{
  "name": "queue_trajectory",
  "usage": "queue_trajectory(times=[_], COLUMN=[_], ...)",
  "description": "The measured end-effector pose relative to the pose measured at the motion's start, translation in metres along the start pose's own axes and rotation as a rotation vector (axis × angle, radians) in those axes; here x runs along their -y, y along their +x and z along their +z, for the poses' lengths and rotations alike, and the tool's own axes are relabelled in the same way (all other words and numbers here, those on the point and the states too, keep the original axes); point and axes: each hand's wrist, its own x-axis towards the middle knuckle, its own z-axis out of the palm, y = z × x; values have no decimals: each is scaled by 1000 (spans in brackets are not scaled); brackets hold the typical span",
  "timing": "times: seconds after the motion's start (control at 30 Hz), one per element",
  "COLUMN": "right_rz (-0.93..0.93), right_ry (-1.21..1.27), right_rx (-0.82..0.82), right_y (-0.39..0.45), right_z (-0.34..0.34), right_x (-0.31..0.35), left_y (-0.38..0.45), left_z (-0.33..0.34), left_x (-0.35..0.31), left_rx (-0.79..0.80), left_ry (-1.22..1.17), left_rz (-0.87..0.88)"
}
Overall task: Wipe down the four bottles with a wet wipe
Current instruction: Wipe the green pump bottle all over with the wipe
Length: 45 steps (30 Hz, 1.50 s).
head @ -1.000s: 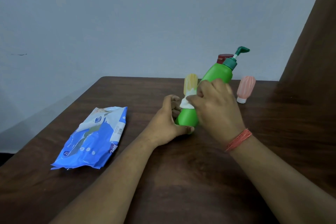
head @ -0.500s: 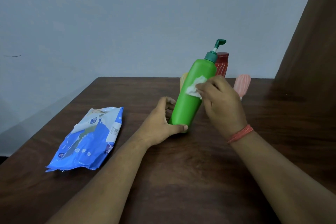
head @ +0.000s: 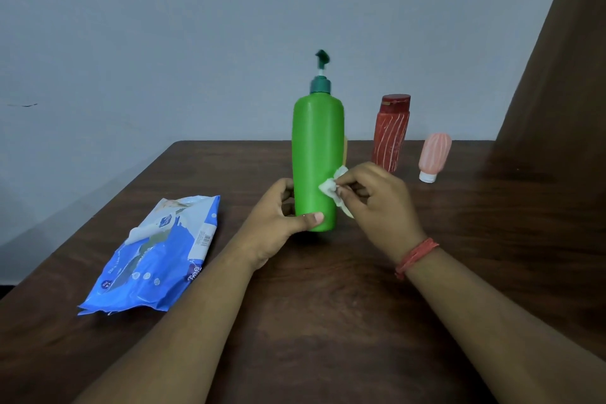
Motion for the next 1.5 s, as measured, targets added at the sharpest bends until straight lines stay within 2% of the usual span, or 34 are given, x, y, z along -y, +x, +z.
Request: queue_trajectory(times=[0.2, 0.47, 0.63, 0.83, 0.93, 1.1, 1.33, 1.5], right_rz=[44, 332, 350, 413, 422, 511, 482, 489], right_ry=[123, 441, 478, 584, 625, 652, 512, 548], right_rx=[157, -62, 129, 167, 100, -126, -47, -214], right_y=[0, 1, -2, 1, 0, -4, -11, -7], right_z=[2, 4, 2, -1, 4, 22, 39, 30], right_x=[1, -1, 1, 2, 4, 20, 36, 30], left_y=[0, 0, -3, -3, -1, 0, -1, 0], left_z=[-3, 4, -1, 5, 8, 17, 28, 33], left_x=[-4, 0, -4, -11, -14, -21, -30, -28], left_rx=[-59, 59, -12, -63, -114, -182, -228, -219], left_ry=[-280, -224, -274, -438, -554, -693, -743, -776], left_rz=[23, 18, 25, 27, 19, 28, 28, 39])
